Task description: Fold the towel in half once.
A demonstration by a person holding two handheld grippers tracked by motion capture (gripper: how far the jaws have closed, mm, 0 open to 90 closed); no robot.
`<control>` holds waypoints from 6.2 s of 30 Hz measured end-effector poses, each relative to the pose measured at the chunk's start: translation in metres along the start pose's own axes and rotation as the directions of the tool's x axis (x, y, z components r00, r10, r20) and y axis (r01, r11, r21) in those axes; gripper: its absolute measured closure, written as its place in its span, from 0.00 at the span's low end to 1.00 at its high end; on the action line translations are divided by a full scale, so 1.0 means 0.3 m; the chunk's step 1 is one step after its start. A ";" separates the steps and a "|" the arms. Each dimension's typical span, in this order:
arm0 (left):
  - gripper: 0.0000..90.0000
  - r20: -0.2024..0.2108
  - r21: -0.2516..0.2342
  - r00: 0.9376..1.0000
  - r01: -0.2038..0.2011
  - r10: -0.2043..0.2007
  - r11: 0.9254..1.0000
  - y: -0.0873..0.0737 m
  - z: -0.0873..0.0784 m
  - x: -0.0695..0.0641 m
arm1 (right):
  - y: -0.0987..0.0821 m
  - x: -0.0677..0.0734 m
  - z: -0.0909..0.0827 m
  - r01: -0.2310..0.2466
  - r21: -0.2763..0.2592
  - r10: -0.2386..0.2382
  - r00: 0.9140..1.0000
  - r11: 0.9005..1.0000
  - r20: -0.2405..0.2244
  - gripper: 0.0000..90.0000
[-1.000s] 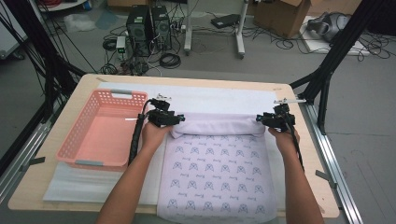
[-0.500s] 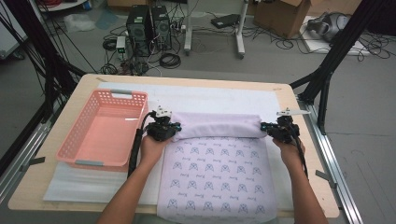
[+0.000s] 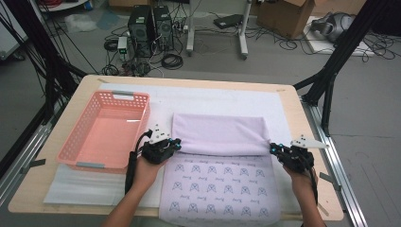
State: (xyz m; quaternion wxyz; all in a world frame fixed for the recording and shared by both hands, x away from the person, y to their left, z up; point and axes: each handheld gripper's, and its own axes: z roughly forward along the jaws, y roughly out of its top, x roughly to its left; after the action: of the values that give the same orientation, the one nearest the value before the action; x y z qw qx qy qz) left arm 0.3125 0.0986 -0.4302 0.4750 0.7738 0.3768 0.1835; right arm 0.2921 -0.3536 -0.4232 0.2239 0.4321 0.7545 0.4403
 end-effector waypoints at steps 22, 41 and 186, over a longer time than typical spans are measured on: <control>0.53 0.066 0.026 0.995 0.069 -0.070 0.997 -0.051 -0.007 -0.006 | -0.020 0.029 -0.082 -0.087 -0.033 0.085 0.995 0.996 -0.057 0.64; 1.00 0.032 -0.017 0.999 -0.007 0.007 1.000 -0.115 -0.123 -0.032 | -0.134 0.102 -0.128 0.039 0.061 -0.031 0.992 0.997 -0.122 0.97; 0.95 -0.135 0.077 0.967 0.229 -0.218 0.970 0.048 0.195 0.118 | 0.038 -0.073 0.188 -0.141 0.138 0.126 0.985 0.980 0.114 0.96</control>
State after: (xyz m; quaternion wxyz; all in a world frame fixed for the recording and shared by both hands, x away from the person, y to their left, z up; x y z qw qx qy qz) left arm 0.3789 0.0865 -0.4484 0.4319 0.7344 0.4988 0.1592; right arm 0.3492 -0.3429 -0.4433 0.2010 0.5195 0.7412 0.3746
